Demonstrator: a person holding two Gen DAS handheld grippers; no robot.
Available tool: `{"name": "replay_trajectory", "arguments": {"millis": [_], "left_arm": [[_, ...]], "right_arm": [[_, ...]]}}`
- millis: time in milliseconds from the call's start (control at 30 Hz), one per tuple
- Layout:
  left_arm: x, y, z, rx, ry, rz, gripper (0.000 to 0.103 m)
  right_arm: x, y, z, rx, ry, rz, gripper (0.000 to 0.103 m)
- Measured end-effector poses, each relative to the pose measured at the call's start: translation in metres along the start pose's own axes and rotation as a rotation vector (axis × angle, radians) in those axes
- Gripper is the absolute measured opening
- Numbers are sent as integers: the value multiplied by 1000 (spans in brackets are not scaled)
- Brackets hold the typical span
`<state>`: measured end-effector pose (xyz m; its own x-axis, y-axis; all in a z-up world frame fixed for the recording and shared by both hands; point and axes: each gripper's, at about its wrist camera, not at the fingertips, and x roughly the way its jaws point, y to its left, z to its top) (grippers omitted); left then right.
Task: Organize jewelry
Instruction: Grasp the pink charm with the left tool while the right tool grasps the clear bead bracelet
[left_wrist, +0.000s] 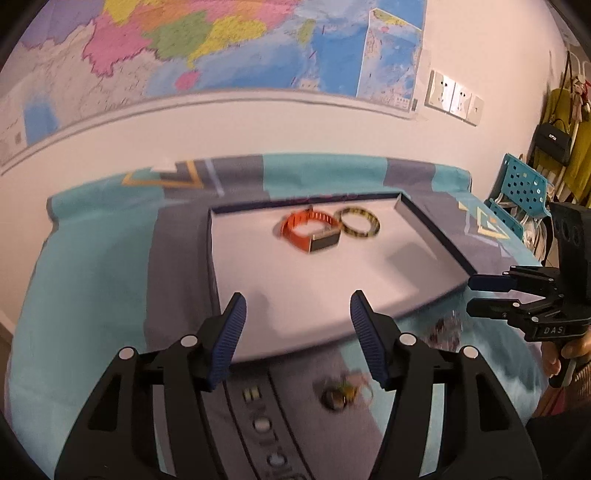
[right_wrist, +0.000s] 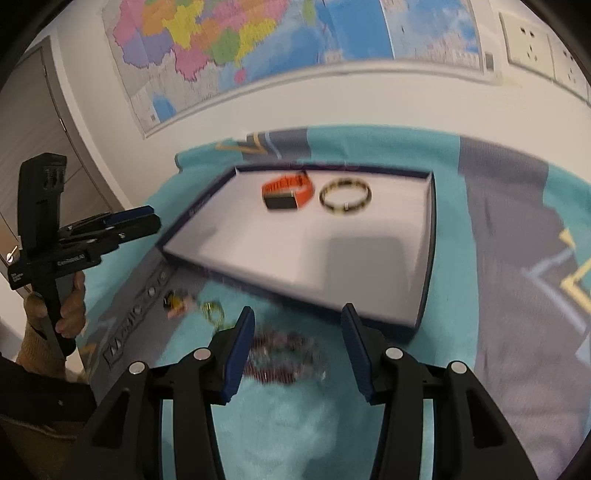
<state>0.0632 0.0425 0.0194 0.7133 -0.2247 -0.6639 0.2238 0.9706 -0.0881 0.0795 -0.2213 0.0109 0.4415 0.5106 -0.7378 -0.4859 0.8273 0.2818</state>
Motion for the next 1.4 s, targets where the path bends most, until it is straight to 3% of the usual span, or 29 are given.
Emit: {"name": "replay_trajectory", "arguments": {"millis": [333, 600, 767, 900, 1000, 1133, 1267, 1400], "left_arm": [[4, -9, -48, 2, 74, -8, 58], [13, -17, -59, 35, 121, -28, 56], [20, -18, -61, 34, 147, -34, 46], [25, -20, -63, 40, 162, -51, 44], [26, -21, -63, 43, 166, -65, 35], [27, -17, -62, 34, 171, -25, 19], [25, -11, -61, 16, 168, 39, 19], [19, -9, -60, 6, 152, 27, 26]], "right_arm": [[15, 4, -20, 1, 43, -25, 52], [23, 9, -20, -4, 50, -38, 52], [22, 9, -20, 4, 42, -37, 52], [24, 8, -20, 10, 45, -35, 52], [23, 8, -20, 12, 44, -33, 52], [23, 8, -19, 12, 43, -31, 52], [23, 8, -20, 9, 39, -32, 52], [24, 12, -20, -9, 38, -40, 52]]}}
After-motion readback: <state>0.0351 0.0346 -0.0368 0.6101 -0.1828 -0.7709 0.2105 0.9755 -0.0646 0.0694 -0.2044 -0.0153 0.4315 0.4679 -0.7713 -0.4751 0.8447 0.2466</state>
